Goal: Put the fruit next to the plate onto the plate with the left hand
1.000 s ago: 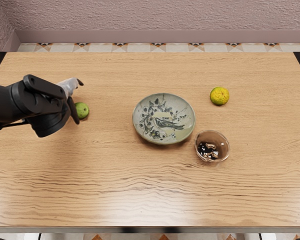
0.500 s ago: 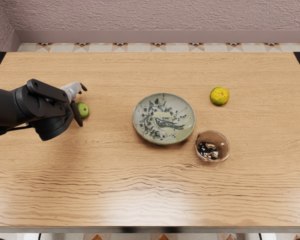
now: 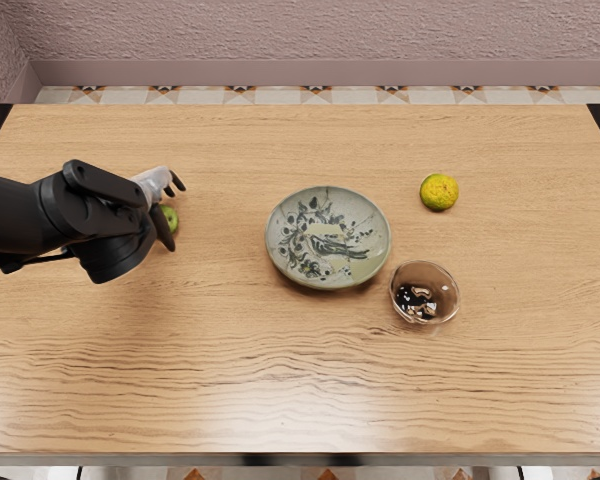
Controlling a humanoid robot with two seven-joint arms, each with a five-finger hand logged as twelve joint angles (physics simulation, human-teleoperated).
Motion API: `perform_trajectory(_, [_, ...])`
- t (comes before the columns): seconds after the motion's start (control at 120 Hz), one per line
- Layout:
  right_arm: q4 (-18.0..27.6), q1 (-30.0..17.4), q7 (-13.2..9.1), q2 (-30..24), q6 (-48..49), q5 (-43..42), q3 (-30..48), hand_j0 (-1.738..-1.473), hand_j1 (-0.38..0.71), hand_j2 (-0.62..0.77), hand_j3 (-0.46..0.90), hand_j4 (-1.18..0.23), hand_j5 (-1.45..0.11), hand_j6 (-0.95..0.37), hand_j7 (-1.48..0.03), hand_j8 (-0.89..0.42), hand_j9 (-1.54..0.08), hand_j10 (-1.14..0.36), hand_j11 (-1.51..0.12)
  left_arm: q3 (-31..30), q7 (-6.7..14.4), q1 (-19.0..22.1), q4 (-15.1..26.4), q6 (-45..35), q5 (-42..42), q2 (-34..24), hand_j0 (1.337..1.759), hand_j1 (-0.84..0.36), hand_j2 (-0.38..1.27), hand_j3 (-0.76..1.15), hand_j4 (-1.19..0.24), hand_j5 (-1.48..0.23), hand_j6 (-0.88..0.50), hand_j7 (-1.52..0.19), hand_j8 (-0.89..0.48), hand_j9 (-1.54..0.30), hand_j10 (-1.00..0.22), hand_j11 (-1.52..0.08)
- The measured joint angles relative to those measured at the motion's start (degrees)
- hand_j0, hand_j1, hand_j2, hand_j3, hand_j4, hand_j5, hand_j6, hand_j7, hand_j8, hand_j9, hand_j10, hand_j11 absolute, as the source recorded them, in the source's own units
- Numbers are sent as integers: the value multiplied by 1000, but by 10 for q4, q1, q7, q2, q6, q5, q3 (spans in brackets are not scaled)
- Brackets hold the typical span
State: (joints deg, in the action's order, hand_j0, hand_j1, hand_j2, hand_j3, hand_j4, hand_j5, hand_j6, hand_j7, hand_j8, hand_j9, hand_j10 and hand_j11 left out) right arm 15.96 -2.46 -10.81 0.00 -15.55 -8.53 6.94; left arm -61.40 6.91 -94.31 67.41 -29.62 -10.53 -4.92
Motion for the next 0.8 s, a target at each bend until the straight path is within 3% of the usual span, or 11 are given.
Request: perform_trajectory(0.8, [0,0,0,0,0,0,0,-1658,-349,0,0,0,0,0,0,0,0,0,0,-20,1,-5,2,2,-7,-2,1658,-133,86,0,-411,-539,-412,-539,-411,-539,-411,-539])
